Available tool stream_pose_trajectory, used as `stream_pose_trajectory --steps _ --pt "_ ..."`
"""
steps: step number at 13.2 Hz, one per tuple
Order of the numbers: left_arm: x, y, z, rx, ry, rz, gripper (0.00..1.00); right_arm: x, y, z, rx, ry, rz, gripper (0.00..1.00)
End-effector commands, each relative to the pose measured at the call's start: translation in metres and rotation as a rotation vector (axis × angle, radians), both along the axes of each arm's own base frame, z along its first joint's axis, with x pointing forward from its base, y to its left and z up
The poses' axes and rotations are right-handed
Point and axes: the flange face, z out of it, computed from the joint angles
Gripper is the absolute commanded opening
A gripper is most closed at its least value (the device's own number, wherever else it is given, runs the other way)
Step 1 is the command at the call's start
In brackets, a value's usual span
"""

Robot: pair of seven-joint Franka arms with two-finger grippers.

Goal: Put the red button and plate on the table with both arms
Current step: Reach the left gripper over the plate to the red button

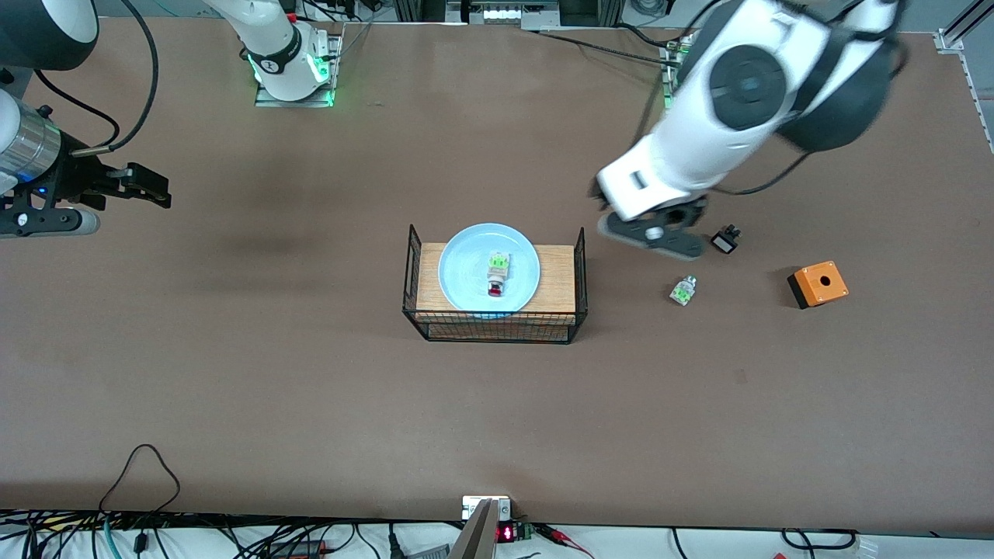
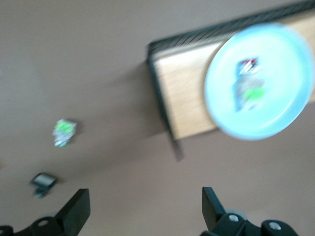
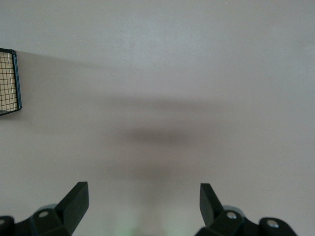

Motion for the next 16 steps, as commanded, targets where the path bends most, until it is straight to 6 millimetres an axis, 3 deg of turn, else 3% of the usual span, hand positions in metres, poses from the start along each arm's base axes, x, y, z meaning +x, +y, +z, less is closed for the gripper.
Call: stream_pose_trajectory --steps 1,3,6,8,10,12,15,16 --pt "0.012 -0.067 -0.025 -0.056 -0.038 0.118 1.0 0.0 0.001 0.004 0.011 -0.005 -0.006 1.0" --pt "0.011 -0.106 -0.057 -0.098 -0.064 0.277 1.0 0.0 0.001 0.005 0.01 -0.007 -0.006 1.0" --pt "0.015 -0.127 -0.092 -0.123 -0.071 0.346 1.0 0.0 0.001 0.004 0.01 -0.005 -0.006 1.0" --pt "0.003 -0.147 -0.115 -0.104 -0.07 0.346 1.0 0.0 0.001 0.004 0.01 -0.007 -0.006 1.0" --pt "0.005 -0.15 -0.122 -0.093 -0.134 0.313 1.0 0.001 0.001 0.004 0.01 -0.009 -0.005 1.0" --pt "-0.002 -0.156 -0.143 -0.027 -0.18 0.258 0.98 0.001 0.001 0.004 0.009 -0.009 -0.005 1.0" --pt "-0.011 -0.162 -0.161 0.0 -0.166 0.233 0.86 0.004 0.0 -0.003 0.007 -0.001 -0.007 1.0" --pt "-0.012 -0.163 -0.163 0.003 -0.164 0.229 0.78 0.005 0.0 -0.002 0.009 -0.002 -0.007 1.0"
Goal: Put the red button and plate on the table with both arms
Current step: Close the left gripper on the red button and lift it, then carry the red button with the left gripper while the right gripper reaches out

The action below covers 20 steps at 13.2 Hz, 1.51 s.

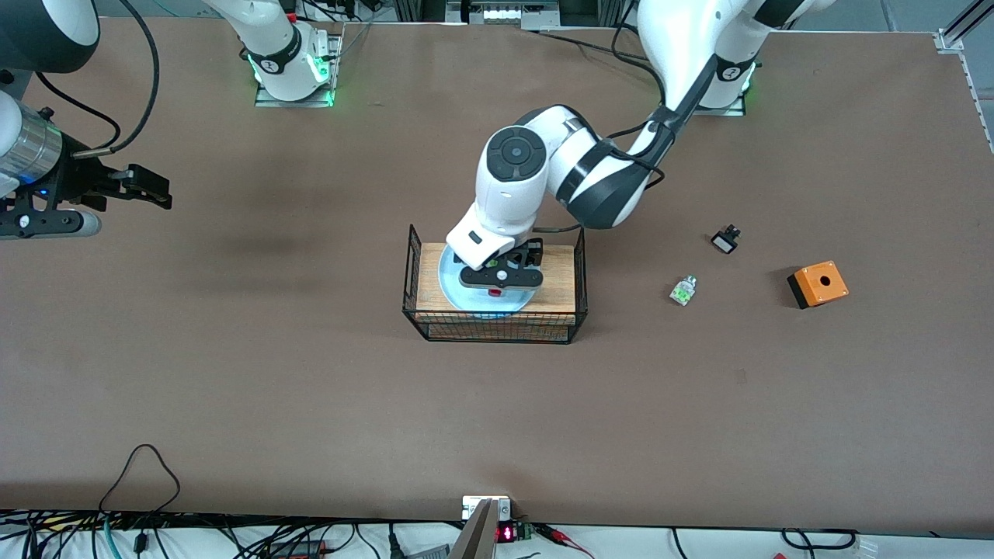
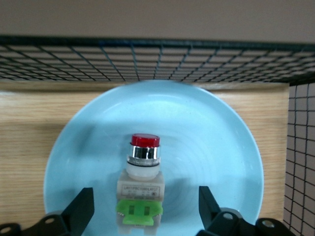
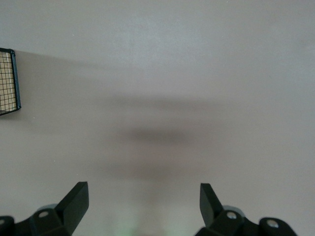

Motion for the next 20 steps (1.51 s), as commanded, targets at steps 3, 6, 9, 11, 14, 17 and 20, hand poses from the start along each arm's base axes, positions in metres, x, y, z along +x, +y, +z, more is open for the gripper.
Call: stream_pose_trajectory --steps 3,6,9,11,14,17,20 --pt "0.0 0.0 -0.004 0.036 -0.031 -0.011 0.47 0.003 0.0 0.002 0.008 -0.009 -0.007 1.0" --pt "0.001 0.004 0.002 0.039 -0.031 -0.004 0.16 0.002 0.001 0.002 0.009 -0.008 -0.005 1.0" --pt "-0.007 0.015 0.053 0.062 -0.006 0.003 0.16 0.004 0.001 0.004 0.008 -0.02 -0.005 1.0" --pt "-0.02 0.028 0.092 0.108 0.028 0.006 0.16 0.008 0.001 0.013 0.011 -0.06 -0.004 1.0" --pt "-0.014 0.078 0.126 0.183 0.095 0.014 0.16 0.009 0.003 0.01 0.011 -0.049 0.002 1.0" --pt "0.028 0.165 0.142 0.202 0.143 -0.168 0.16 0.007 0.002 0.011 0.013 -0.038 0.015 1.0" --pt "0.069 0.255 0.127 0.186 0.194 -0.297 0.16 0.005 0.008 0.016 0.01 -0.044 0.011 1.0"
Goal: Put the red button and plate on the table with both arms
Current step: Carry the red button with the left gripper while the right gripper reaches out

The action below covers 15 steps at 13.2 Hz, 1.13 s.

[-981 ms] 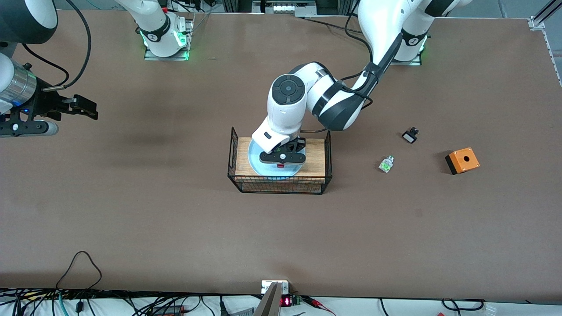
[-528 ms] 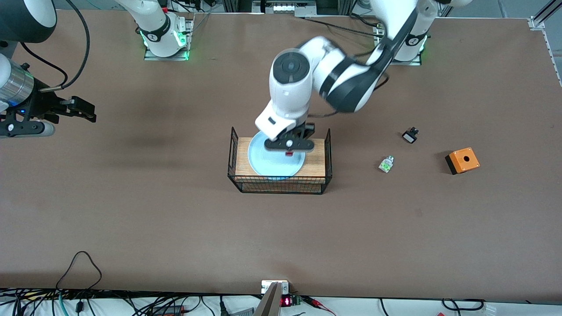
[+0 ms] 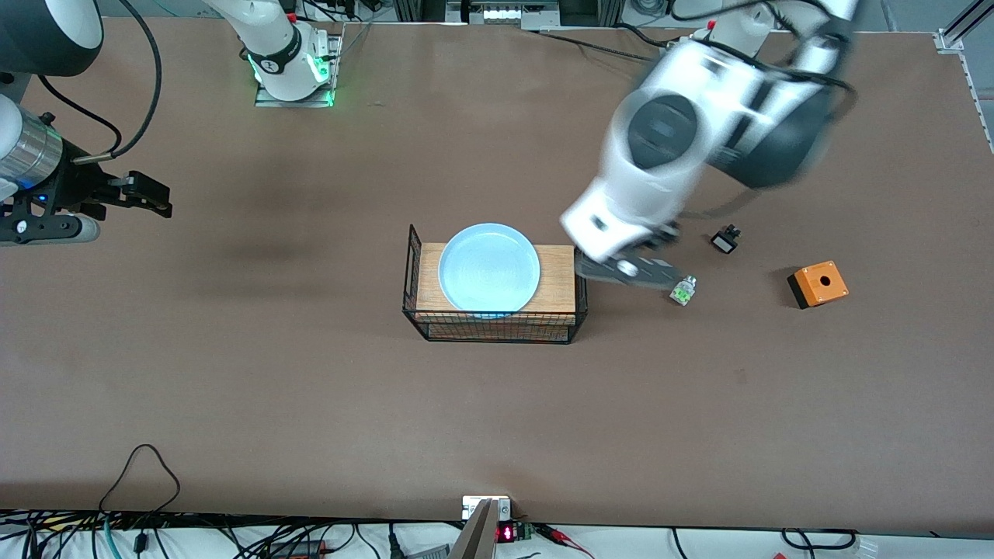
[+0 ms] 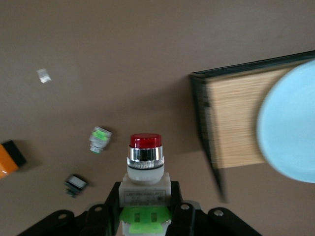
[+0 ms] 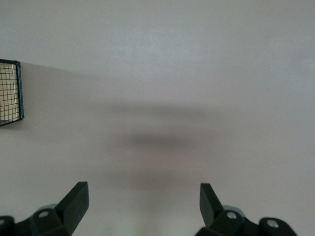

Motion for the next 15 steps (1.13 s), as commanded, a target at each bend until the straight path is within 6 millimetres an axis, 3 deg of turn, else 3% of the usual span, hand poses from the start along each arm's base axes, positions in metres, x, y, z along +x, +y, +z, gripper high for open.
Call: stream_pose_trajectory --steps 1,3,7,10,13,15 --pt "0.022 0.064 -0.017 -0.014 0.061 -0.113 0.16 -0.003 0.006 0.015 0.013 -0.003 0.003 1.0" --pt "0.04 0.11 -0.043 -0.032 0.105 -0.18 0.16 -0.006 0.018 0.023 0.024 0.013 -0.121 1.0" --pt "0.058 0.205 -0.128 -0.077 0.115 -0.238 0.17 -0.018 0.111 0.03 0.096 0.036 -0.364 1.0" --pt "0.058 0.25 -0.198 -0.106 0.054 -0.341 0.18 -0.033 0.197 0.016 0.078 0.036 -0.437 1.0" --pt "0.065 0.303 -0.254 -0.108 0.005 -0.484 0.19 -0.035 0.255 -0.001 0.097 0.001 -0.543 1.0" --pt "0.054 0.315 -0.278 -0.122 0.008 -0.506 0.19 -0.035 0.289 -0.014 0.153 0.018 -0.716 1.0"
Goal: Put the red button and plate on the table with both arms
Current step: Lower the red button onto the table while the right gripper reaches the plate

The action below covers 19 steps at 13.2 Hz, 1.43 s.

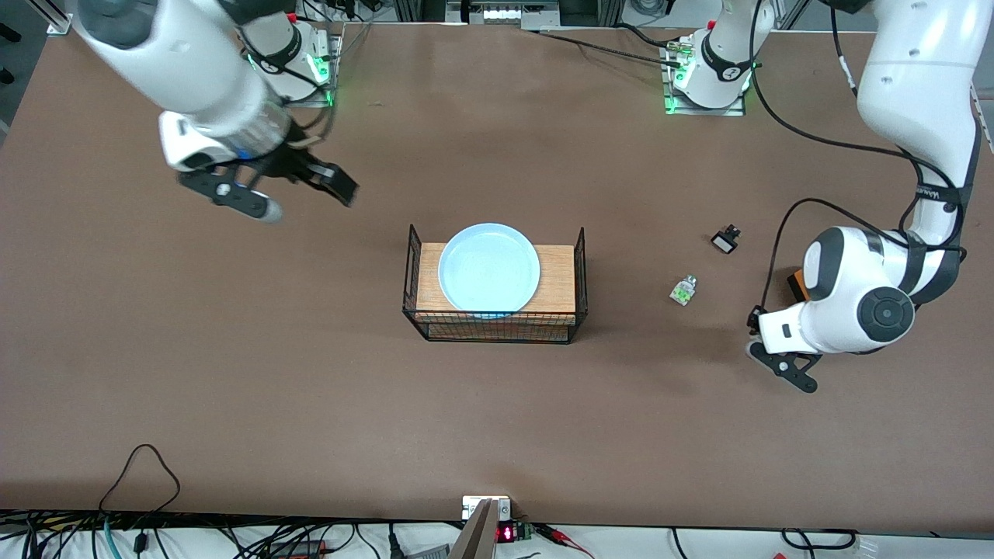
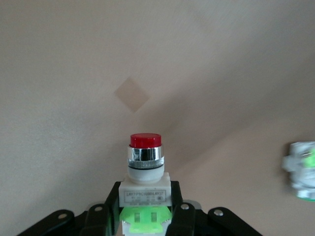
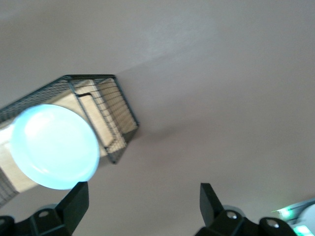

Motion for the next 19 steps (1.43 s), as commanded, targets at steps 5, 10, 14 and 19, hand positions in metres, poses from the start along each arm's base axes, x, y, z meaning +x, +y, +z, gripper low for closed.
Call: stream_pose_trajectory --steps 5,10,14,19 --pt "-0.023 -0.003 -0.032 -0.013 0.003 -0.072 0.54 -0.013 0.064 -0.016 0.059 0.035 -0.201 1.0" --pt "-0.018 -0.017 0.024 0.006 0.002 -0.063 1.0 -0.023 0.102 -0.053 0.012 0.075 -0.269 1.0" --pt "-0.025 -0.059 0.113 0.036 0.057 0.082 1.0 -0.008 0.112 -0.094 0.002 0.085 -0.313 1.0" --pt "-0.03 -0.076 0.23 0.094 0.157 0.251 1.0 -0.005 0.141 -0.139 0.005 0.079 -0.406 1.0"
